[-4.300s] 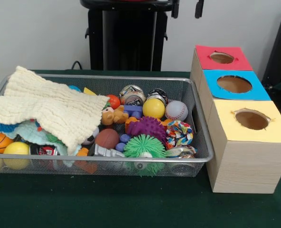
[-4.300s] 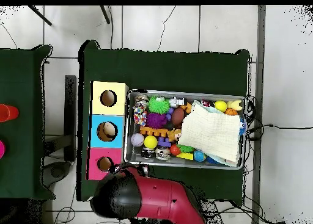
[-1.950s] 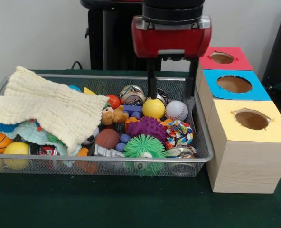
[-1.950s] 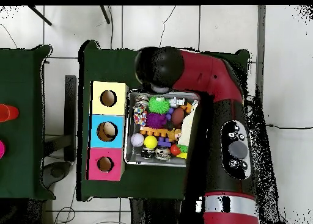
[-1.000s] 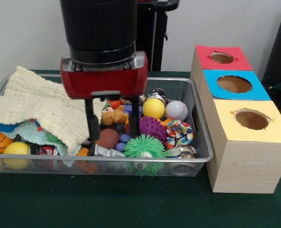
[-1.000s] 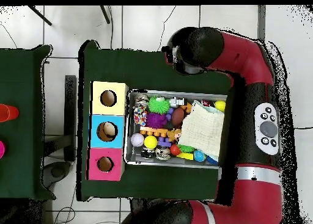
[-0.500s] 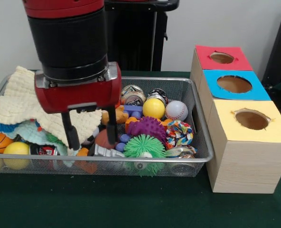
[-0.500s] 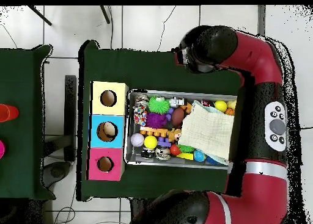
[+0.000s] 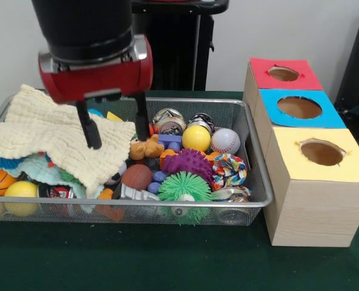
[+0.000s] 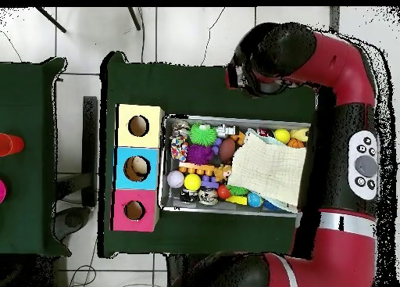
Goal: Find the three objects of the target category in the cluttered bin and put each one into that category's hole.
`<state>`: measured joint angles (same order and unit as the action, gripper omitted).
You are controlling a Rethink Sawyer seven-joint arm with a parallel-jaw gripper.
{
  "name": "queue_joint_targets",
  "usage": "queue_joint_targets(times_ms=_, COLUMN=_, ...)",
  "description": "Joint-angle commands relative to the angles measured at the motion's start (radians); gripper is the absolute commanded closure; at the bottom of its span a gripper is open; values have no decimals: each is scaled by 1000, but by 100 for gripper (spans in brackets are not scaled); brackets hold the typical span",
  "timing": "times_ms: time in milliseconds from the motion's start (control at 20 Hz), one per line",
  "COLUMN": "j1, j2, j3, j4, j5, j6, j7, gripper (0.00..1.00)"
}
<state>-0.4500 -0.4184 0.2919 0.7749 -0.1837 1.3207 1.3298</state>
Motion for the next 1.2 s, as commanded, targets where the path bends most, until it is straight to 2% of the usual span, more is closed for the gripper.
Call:
queue_joint_targets(times_ms=50, j1=-15, j2=-83, j3=74, j4=3, j5=-47, j6=182, j7=-313, gripper=0)
queue_joint_targets(times_ms=100, j1=-18, j2=-85, j3=74, j4=6, j5=-49, j6=196, j7=-322, gripper=0)
queue_joint_targets(times_ms=200, j1=-36, j2=-125, j3=67, j4=74, j5=-42, j6=168, j7=-336, gripper=0)
queue_joint_targets(times_ms=400, j1=-96, j2=-223, j3=54, j4=306, j5=-5, j6=20, j7=-335, gripper=0)
queue_joint_targets(times_ms=650, j1=-170, j2=-286, j3=80, j4=533, j5=9, j6=-173, j7=-315, gripper=0)
queue_joint_targets(times_ms=850, j1=-217, j2=-330, j3=104, j4=652, j5=9, j6=-248, j7=-294, gripper=0)
queue_joint_targets(times_ms=1200, j1=-269, j2=-390, j3=133, j4=782, j5=-12, j6=-332, j7=-261, gripper=0)
